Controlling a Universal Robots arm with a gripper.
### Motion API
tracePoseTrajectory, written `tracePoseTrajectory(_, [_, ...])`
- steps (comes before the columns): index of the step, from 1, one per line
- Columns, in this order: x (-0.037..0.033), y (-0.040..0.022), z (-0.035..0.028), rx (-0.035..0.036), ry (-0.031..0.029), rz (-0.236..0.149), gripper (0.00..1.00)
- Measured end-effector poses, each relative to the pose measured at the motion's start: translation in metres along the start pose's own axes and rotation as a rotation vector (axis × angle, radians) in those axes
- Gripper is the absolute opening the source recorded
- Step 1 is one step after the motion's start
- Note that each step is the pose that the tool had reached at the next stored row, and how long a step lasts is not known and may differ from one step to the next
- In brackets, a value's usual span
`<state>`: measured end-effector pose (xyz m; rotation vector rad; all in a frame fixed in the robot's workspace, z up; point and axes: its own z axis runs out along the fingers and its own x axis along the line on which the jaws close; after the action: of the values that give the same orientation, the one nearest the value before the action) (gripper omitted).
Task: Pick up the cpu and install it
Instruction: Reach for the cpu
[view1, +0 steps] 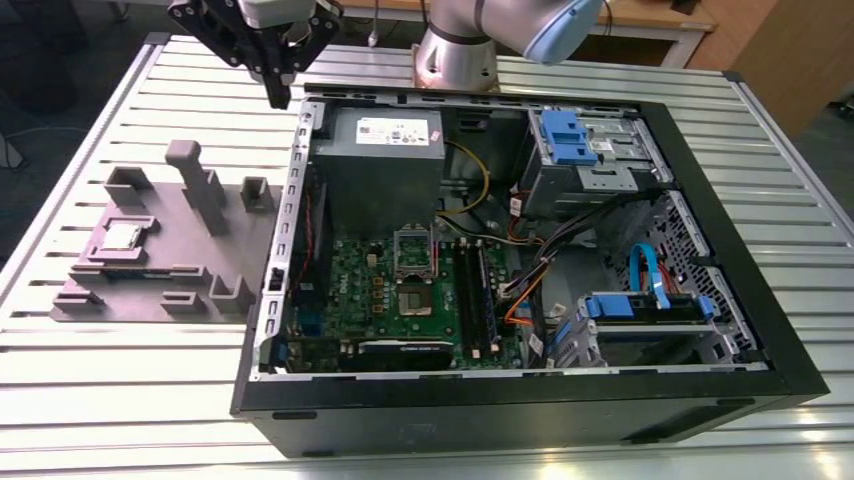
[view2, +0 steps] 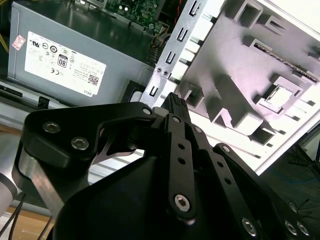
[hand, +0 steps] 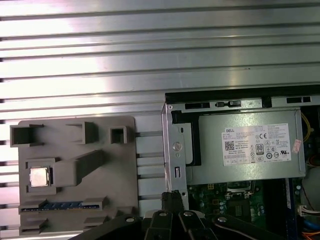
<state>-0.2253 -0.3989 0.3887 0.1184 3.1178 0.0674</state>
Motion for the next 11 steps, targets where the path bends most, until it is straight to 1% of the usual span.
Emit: tracePoseTrajectory(11, [0.0054, -0.0004, 0.0, 0.0, 0.0, 0.0, 0.1])
